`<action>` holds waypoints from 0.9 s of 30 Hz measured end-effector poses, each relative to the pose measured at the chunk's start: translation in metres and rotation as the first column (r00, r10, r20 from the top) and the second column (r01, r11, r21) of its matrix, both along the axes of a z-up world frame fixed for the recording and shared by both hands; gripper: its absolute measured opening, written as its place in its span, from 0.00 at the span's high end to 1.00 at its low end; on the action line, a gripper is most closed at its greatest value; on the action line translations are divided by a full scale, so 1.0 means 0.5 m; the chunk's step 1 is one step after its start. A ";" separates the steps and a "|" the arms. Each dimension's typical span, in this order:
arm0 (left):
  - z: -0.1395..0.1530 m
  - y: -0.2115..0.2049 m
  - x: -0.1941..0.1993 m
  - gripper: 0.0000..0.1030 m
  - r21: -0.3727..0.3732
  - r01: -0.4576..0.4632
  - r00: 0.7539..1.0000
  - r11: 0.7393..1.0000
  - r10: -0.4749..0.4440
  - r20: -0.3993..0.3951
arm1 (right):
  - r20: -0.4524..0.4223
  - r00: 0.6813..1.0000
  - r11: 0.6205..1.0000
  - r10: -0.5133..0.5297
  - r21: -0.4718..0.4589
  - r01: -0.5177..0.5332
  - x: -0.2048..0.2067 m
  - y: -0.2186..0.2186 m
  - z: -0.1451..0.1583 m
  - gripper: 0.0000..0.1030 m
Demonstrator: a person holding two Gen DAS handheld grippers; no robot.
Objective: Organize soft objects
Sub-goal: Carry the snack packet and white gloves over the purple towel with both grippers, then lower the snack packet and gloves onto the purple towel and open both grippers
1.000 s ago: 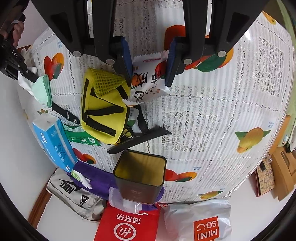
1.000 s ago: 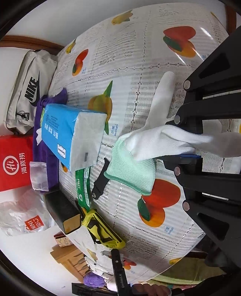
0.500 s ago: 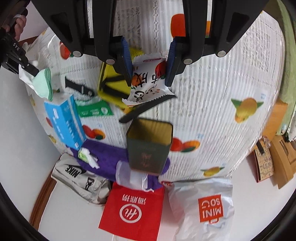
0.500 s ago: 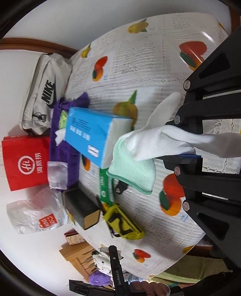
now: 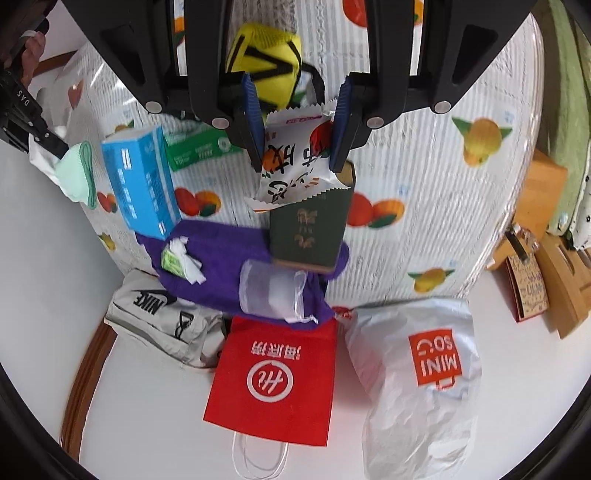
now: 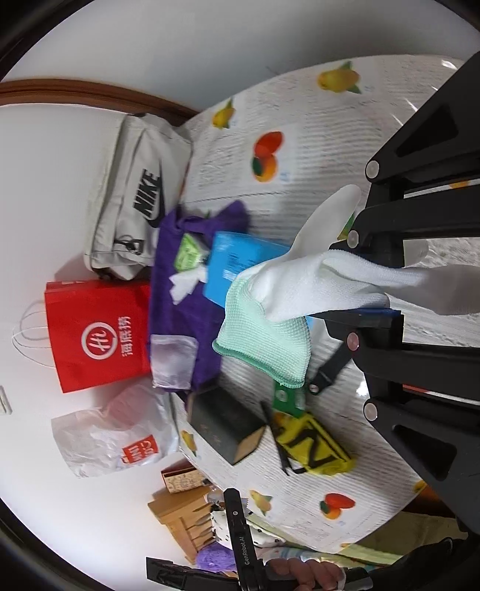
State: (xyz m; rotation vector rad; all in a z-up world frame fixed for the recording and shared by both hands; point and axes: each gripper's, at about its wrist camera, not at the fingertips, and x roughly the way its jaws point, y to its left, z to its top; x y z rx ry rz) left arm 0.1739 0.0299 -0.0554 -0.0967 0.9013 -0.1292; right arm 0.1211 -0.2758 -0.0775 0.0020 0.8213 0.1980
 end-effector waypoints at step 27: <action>0.055 -0.026 0.198 0.69 0.044 0.019 0.999 0.999 -0.020 0.030 | 0.050 0.999 1.000 0.000 -0.013 0.000 0.222 0.015 0.071 0.87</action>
